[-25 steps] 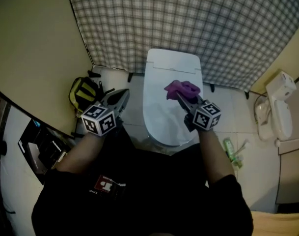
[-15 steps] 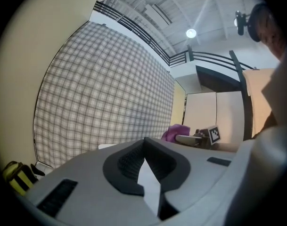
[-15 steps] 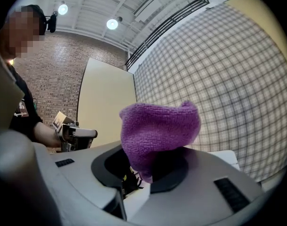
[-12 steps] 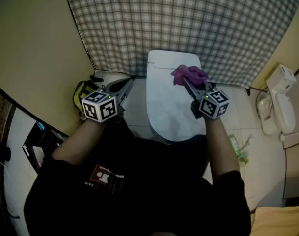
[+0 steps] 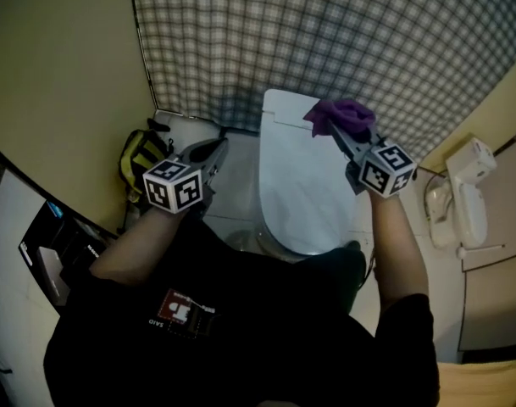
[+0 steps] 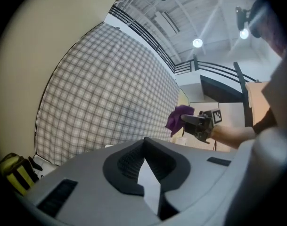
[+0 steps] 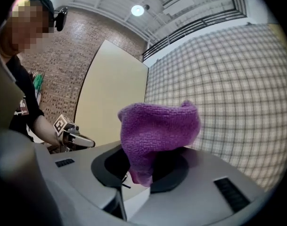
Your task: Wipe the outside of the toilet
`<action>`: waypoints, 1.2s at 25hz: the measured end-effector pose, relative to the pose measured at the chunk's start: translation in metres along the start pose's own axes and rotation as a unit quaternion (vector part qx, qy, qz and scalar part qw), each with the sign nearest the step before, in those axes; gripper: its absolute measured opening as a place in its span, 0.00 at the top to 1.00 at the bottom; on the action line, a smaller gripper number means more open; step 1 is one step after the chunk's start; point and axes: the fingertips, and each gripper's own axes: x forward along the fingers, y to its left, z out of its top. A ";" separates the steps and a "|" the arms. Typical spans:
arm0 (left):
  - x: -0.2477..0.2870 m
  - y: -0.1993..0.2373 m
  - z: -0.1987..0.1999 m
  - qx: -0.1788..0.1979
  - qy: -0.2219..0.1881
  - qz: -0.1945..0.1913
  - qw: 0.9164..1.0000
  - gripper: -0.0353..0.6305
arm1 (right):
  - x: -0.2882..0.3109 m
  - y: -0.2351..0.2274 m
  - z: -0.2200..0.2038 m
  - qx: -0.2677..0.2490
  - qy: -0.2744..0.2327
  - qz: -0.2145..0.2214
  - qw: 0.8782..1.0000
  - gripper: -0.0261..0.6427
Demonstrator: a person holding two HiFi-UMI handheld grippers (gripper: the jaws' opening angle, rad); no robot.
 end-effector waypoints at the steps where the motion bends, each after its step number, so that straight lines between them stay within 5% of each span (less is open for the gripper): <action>1: 0.000 0.011 -0.002 -0.003 -0.001 0.000 1.000 0.95 | 0.010 -0.003 0.014 -0.013 0.004 0.000 1.000 0.83; 8: 0.006 0.099 -0.021 -0.026 0.003 0.011 1.000 0.95 | 0.078 -0.048 0.128 -0.076 -0.004 -0.018 0.997 0.83; 11: 0.007 0.134 -0.034 -0.047 0.002 0.019 0.999 0.95 | 0.134 -0.054 0.138 -0.089 0.003 -0.011 0.996 0.83; 14: 0.007 0.167 -0.051 -0.052 0.007 0.035 0.998 0.95 | 0.207 -0.051 0.080 -0.079 0.051 -0.005 0.996 0.83; 19: 0.000 0.214 -0.078 -0.078 0.018 0.053 0.995 0.95 | 0.316 -0.036 -0.102 -0.069 0.189 -0.002 0.979 0.83; 22: -0.007 0.231 -0.094 -0.134 0.013 0.046 0.990 0.95 | 0.349 -0.019 -0.210 -0.097 0.285 0.001 0.954 0.83; 25: -0.006 0.241 -0.106 -0.172 0.025 0.035 0.984 0.95 | 0.370 0.010 -0.297 -0.162 0.372 0.035 0.913 0.83; 30: 0.004 0.240 -0.100 -0.158 0.035 -0.002 0.987 0.95 | 0.400 0.029 -0.392 -0.272 0.477 0.089 0.831 0.83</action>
